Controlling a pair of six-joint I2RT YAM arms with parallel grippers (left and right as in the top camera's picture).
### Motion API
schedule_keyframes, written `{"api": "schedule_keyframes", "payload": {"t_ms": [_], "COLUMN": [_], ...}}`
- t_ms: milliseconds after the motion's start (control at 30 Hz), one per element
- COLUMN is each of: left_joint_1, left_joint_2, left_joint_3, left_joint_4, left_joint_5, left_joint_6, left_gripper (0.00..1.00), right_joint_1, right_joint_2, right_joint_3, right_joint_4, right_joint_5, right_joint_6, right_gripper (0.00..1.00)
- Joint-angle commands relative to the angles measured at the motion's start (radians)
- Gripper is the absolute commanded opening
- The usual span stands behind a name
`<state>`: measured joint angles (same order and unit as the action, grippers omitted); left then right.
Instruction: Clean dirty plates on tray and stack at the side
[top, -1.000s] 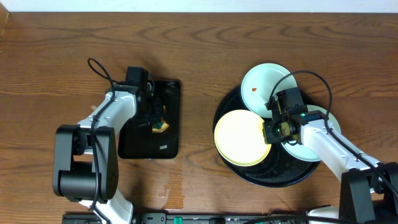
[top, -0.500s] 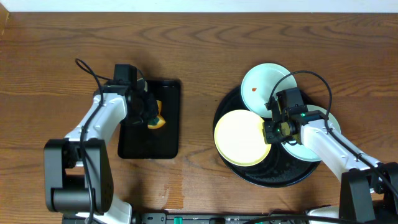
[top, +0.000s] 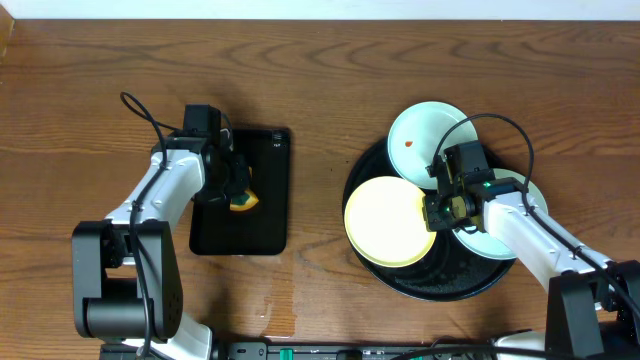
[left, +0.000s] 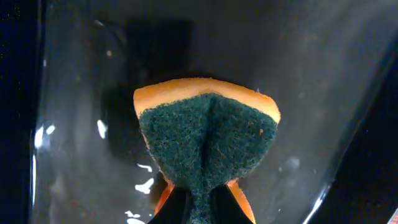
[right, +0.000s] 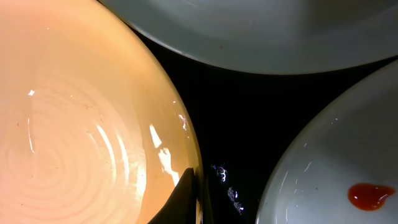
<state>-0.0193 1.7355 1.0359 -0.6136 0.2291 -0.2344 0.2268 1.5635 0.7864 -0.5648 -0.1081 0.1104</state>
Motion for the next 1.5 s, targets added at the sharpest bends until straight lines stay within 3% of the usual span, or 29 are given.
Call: {"api": "schedule_keyframes", "payload": {"t_ms": [0,100,200,333,567,733,1067,1300,1467], "left_joint_1": [0.006,0.006,0.006,0.006,0.007,0.007,0.007,0.007,0.007], "left_joint_2": [0.011,0.011,0.011,0.011,-0.012,-0.071,-0.112,-0.112,-0.112], "left_joint_3": [-0.017,-0.019,-0.019,-0.019,-0.018,-0.018,-0.018,-0.018,-0.018], "left_joint_4": [-0.017,-0.038,-0.064,-0.096,-0.111,-0.112,-0.112,-0.112,-0.111], "left_joint_5": [-0.014,-0.014,-0.014,-0.013,-0.013,-0.013,-0.013,-0.013,-0.013], "left_joint_6": [0.025,0.048,0.048,0.047,0.047,0.047,0.047,0.047,0.047], "left_gripper": [0.08,0.15,0.43,0.54,0.57,0.57,0.57,0.57,0.57], "right_joint_1": [0.003,0.004,0.004,0.004,0.004,0.004,0.004,0.003,0.003], "right_joint_2": [0.008,0.008,0.008,0.008,0.008,0.008,-0.016,-0.167,-0.297], "right_joint_3": [0.002,0.002,0.002,0.002,-0.041,-0.070,-0.063,-0.052,-0.052], "right_joint_4": [-0.007,-0.005,-0.004,-0.008,0.022,0.053,0.071,0.076,0.087], "right_joint_5": [0.002,0.002,0.002,0.002,-0.009,-0.010,-0.056,-0.044,0.079], "right_joint_6": [0.005,0.005,0.005,0.005,0.008,0.009,0.024,0.024,0.024], "right_gripper": [0.05,0.08,0.11,0.12,0.15,0.01,0.01,0.01,0.01]}}
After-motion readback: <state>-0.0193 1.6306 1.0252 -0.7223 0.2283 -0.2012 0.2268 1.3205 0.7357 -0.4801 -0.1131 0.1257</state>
